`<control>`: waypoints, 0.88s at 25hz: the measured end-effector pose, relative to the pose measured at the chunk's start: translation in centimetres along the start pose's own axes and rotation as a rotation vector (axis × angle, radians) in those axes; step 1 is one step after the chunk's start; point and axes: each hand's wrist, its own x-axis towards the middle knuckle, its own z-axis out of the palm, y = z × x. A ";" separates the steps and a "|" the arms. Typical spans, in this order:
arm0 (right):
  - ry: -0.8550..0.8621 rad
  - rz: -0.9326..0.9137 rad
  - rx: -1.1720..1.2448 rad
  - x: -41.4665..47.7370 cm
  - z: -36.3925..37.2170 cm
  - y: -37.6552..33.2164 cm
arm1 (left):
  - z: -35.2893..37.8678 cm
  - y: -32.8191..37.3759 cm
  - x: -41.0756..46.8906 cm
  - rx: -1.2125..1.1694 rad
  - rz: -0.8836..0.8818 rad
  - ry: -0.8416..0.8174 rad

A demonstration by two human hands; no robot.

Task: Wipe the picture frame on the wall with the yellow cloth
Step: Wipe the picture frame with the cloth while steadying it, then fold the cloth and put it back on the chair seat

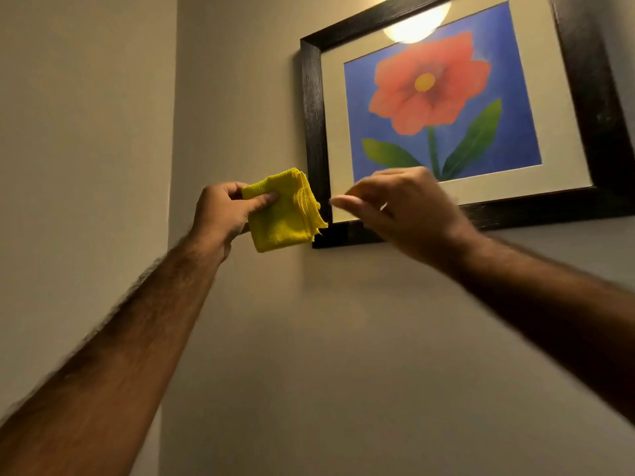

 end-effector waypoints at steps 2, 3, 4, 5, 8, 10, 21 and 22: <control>-0.231 0.384 0.286 0.7 4.2 -4.2 | -2.1 -0.9 -1.4 -0.019 -0.049 -0.011; -0.339 0.585 0.424 0.9 6.3 -5.7 | -3.5 -1.3 -2.2 -0.017 -0.075 -0.015; -0.419 0.741 0.556 0.9 8.2 -6.9 | -4.9 -1.9 -3.0 -0.008 -0.104 -0.015; -0.476 0.843 0.703 0.7 10.0 -7.8 | -6.4 -2.7 -3.8 0.004 -0.138 -0.013; -0.539 0.936 1.205 -0.5 14.4 -10.5 | -10.9 -5.5 -6.4 0.014 -0.238 0.010; -0.537 0.968 1.361 -1.5 17.4 -12.3 | -13.6 -7.7 -8.2 0.003 -0.320 0.025; -0.941 1.169 1.624 -11.7 33.8 -30.7 | -32.7 -20.1 -24.6 -0.100 -0.807 0.224; -0.995 1.176 1.625 -13.0 35.1 -32.7 | -34.2 -21.3 -26.6 -0.082 -0.836 0.261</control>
